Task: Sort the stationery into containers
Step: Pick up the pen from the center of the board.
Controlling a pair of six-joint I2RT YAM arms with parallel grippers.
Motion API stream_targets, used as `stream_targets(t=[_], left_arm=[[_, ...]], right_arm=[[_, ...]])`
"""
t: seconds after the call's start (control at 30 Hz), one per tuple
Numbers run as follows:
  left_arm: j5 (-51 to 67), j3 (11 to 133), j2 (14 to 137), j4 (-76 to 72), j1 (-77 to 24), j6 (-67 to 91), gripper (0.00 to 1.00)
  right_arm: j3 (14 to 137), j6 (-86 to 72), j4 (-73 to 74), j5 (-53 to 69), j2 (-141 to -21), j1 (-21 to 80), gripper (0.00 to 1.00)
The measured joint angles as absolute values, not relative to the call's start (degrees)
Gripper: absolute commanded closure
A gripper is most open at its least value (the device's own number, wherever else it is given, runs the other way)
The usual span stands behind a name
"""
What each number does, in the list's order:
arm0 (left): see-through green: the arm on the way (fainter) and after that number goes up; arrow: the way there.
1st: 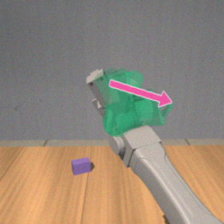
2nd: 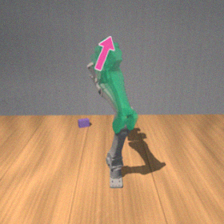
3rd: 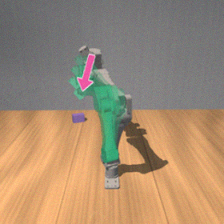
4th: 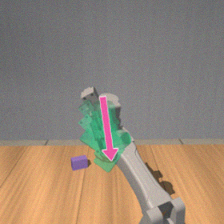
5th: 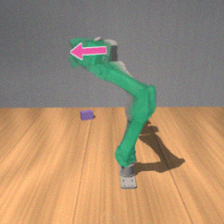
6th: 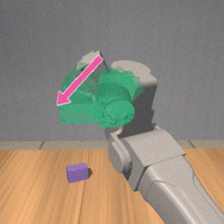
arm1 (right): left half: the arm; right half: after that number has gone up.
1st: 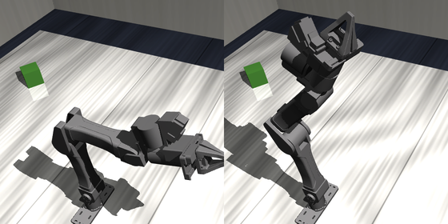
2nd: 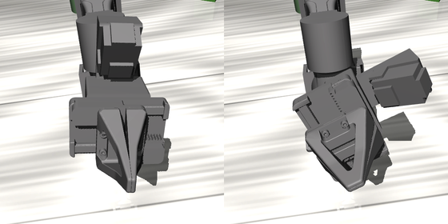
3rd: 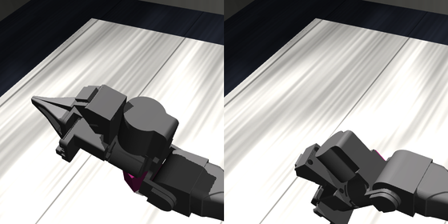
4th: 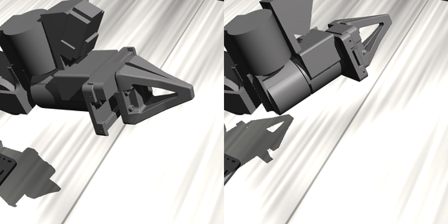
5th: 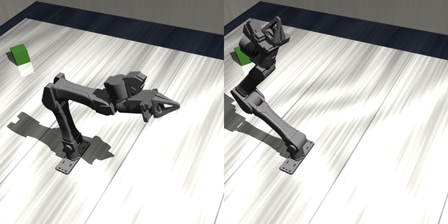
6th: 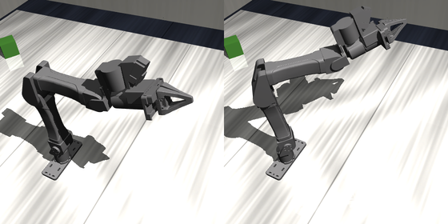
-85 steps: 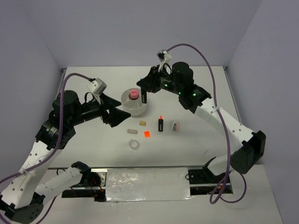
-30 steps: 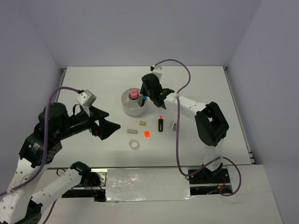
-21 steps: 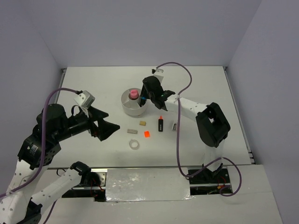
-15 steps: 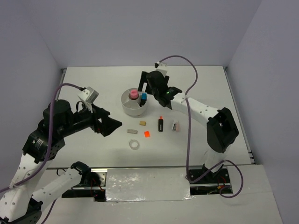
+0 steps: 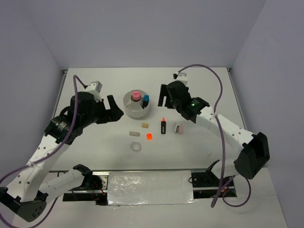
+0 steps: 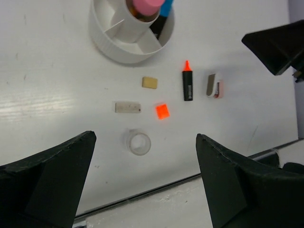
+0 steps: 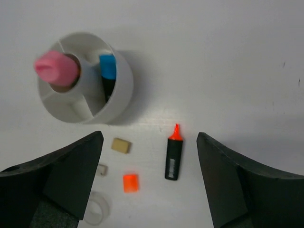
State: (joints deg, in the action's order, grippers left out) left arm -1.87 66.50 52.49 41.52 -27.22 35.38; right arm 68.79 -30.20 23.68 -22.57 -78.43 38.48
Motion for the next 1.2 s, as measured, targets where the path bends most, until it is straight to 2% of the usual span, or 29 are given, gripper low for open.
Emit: stream_targets(t=[0.07,0.17,0.3,0.7,0.8,0.83,0.93,1.0,1.13,1.2], left_arm=[[-3.9,65.5,53.9,42.5,-27.2,38.1,0.01],[-5.1,64.4,56.0,44.0,-27.2,40.4,0.01],[-6.0,64.3,57.6,46.3,-27.2,42.3,0.01],[-8.5,64.4,59.7,50.2,-29.1,44.4,0.01],[-9.2,64.4,60.1,51.1,-30.1,45.3,0.01],[-9.4,64.5,60.2,51.3,-30.5,45.4,0.01],[-10.5,66.0,61.9,52.6,-32.3,46.0,0.01],[-11.5,67.7,63.9,52.9,-33.9,47.1,0.01],[-14.0,71.2,69.7,53.7,-37.8,51.0,0.02],[-15.1,72.7,72.7,53.4,-40.1,53.2,0.03]], right_arm=[[67.9,-31.1,26.4,-20.1,-81.1,38.0,0.28],[66.9,-32.5,28.9,-16.9,-87.0,37.8,0.36],[64.3,-33.3,30.9,-14.1,-92.2,37.8,0.38],[66.6,-33.2,31.5,-11.5,-102.8,37.8,0.43],[67.0,-33.0,31.5,-11.4,-105.0,37.8,0.54],[67.4,-33.0,31.6,-11.4,-105.9,37.8,0.63],[68.0,-33.1,31.5,-10.9,-106.4,37.8,0.78],[68.0,-33.2,31.2,-10.5,-106.4,37.7,0.82],[66.8,-33.3,30.9,-10.2,-104.6,37.7,1.0],[66.2,-33.1,31.9,-10.6,-101.2,37.7,1.0]])
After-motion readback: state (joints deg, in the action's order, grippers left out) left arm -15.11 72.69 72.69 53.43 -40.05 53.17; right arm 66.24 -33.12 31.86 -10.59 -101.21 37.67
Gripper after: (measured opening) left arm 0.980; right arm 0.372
